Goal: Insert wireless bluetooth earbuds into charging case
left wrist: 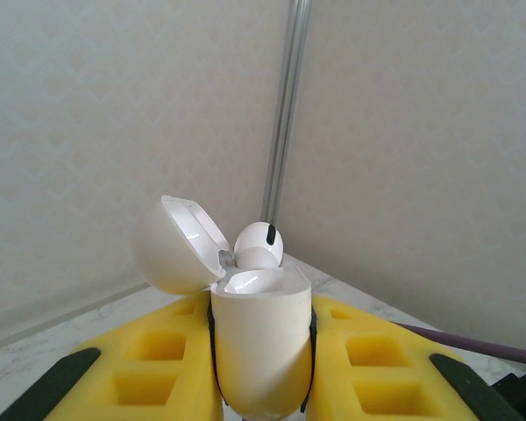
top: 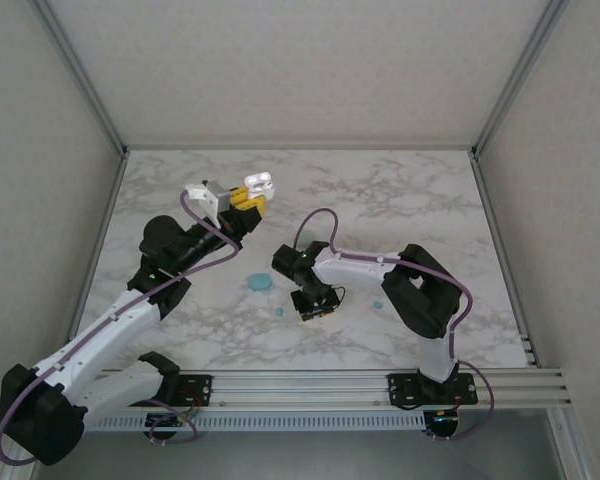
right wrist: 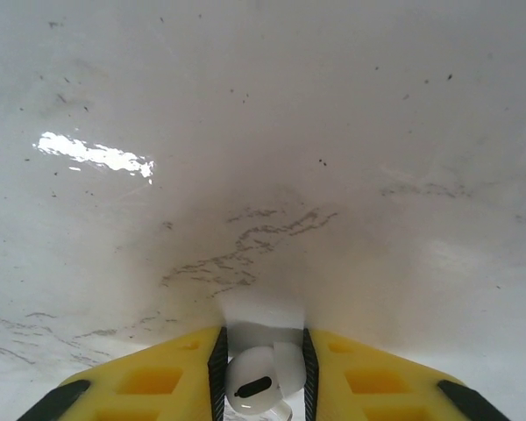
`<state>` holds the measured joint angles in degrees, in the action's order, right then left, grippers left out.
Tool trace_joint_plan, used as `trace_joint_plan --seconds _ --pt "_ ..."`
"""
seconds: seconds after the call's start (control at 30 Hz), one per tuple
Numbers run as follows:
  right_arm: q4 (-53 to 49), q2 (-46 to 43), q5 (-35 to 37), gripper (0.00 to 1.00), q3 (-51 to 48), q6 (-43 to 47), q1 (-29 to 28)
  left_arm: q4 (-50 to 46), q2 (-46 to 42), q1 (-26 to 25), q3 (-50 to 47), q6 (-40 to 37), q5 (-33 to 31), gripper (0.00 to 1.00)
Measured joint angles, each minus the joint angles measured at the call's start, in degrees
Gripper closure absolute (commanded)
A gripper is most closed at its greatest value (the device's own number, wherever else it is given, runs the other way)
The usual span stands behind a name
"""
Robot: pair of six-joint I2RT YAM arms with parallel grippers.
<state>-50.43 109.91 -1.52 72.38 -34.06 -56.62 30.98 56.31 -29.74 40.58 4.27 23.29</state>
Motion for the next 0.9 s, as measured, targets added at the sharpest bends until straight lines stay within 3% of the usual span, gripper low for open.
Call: trace_joint_plan --seconds 0.27,0.47,0.63,0.9 --pt "-0.20 -6.19 1.97 0.71 0.13 -0.04 0.20 0.02 0.55 0.00 0.00 0.04 0.17 0.88" --pt "0.09 -18.10 3.06 0.69 0.72 -0.07 5.35 0.15 2.54 0.00 0.00 0.48 0.66 0.88" --pt "1.18 -27.30 4.20 0.68 6.10 -0.02 10.32 1.55 5.79 -0.28 0.02 1.53 1.68 0.88" --pt "8.24 -34.93 6.05 0.68 14.73 0.04 10.62 4.17 12.15 -3.37 1.60 2.43 2.25 0.88"
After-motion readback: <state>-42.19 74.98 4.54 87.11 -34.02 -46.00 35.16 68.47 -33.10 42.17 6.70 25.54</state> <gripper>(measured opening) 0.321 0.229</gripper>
